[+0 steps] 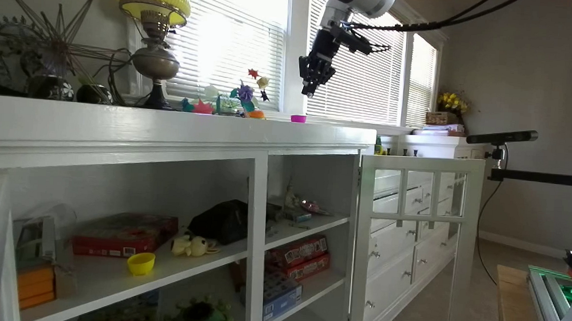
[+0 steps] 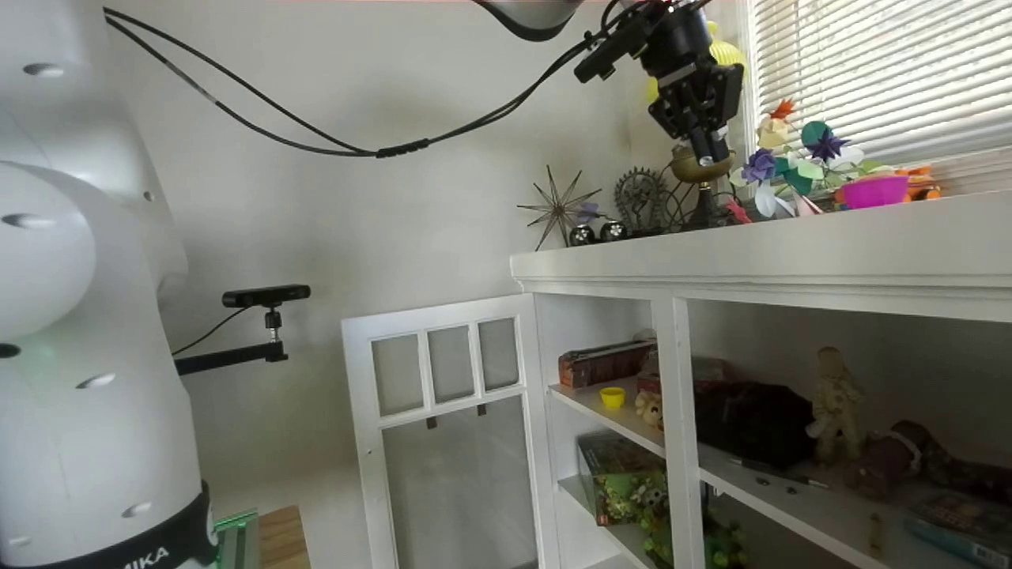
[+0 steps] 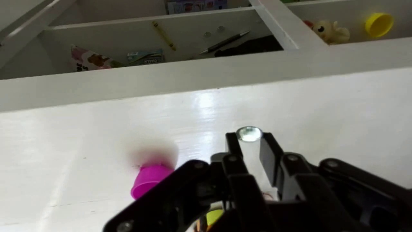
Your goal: Place one shiny object in the pink bowl.
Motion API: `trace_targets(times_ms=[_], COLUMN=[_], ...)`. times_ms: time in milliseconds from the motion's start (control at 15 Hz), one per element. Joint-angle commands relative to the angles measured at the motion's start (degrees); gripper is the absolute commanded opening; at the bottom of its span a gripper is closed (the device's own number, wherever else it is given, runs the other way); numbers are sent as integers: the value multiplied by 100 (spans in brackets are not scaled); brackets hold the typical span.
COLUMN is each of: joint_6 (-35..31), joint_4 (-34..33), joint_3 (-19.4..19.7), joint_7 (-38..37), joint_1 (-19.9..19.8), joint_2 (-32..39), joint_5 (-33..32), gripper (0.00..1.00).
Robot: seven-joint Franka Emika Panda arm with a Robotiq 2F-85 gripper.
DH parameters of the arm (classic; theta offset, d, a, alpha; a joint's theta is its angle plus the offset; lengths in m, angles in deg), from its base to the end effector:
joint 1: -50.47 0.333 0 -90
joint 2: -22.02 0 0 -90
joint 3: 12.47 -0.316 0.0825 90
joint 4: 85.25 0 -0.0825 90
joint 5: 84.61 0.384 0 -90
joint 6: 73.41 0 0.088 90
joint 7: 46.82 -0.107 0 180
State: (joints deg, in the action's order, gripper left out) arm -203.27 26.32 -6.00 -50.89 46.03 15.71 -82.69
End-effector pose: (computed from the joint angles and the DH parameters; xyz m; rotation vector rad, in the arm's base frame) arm 0.5536 -0.1085 0.5736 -3.0233 0.4250 -0.6671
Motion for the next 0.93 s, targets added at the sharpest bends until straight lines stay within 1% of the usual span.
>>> trace_targets(times_ms=[0,400,867], joint_6=[-268,-710,-1029], joint_4=[-346,-716,-1183], joint_3=[44,164,309], joint_7=[-477,-1005,-1576], joint_1=[-190,-359,-349], joint_2=[337,810,1311], joint_5=[-105,-261,-588], gripper=[6,6,6])
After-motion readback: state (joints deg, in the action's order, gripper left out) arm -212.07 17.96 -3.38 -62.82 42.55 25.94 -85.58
